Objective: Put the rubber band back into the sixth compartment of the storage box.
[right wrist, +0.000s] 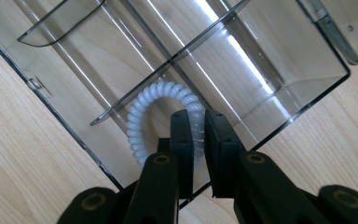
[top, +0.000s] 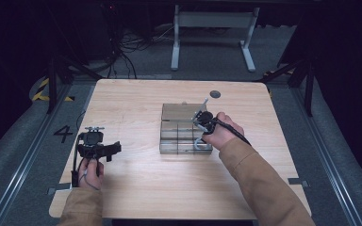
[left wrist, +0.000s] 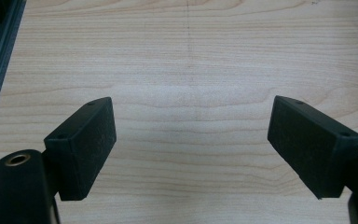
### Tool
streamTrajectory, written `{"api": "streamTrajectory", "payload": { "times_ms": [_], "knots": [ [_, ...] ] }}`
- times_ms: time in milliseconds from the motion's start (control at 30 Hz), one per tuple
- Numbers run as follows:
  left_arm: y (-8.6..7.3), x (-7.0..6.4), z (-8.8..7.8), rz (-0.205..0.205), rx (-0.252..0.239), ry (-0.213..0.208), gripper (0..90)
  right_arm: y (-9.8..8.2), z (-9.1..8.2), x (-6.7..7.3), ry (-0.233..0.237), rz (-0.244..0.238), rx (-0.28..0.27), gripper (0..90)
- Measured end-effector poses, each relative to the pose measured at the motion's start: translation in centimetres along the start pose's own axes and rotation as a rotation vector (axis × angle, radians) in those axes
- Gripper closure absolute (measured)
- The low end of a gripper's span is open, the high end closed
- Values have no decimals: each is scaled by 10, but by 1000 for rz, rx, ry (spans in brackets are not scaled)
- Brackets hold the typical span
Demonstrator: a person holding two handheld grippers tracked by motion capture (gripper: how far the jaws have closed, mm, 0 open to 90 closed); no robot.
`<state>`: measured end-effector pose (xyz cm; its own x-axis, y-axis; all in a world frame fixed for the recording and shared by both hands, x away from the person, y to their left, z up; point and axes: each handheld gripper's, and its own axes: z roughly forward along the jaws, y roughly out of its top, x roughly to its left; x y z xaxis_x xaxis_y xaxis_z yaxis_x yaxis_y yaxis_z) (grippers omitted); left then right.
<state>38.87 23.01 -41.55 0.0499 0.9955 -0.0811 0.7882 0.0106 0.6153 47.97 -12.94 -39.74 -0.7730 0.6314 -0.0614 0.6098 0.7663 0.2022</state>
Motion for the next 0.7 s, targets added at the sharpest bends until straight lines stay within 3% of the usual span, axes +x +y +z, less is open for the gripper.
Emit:
{"api": "streamTrajectory", "payload": {
  "times_ms": [233,700],
  "knots": [
    [0,0,0,-1,0,-1,160,0,5,1,-2,-10,13,829],
    [0,0,0,-3,1,-1,160,-1,2,5,-10,-30,-33,709]
  ]
}}
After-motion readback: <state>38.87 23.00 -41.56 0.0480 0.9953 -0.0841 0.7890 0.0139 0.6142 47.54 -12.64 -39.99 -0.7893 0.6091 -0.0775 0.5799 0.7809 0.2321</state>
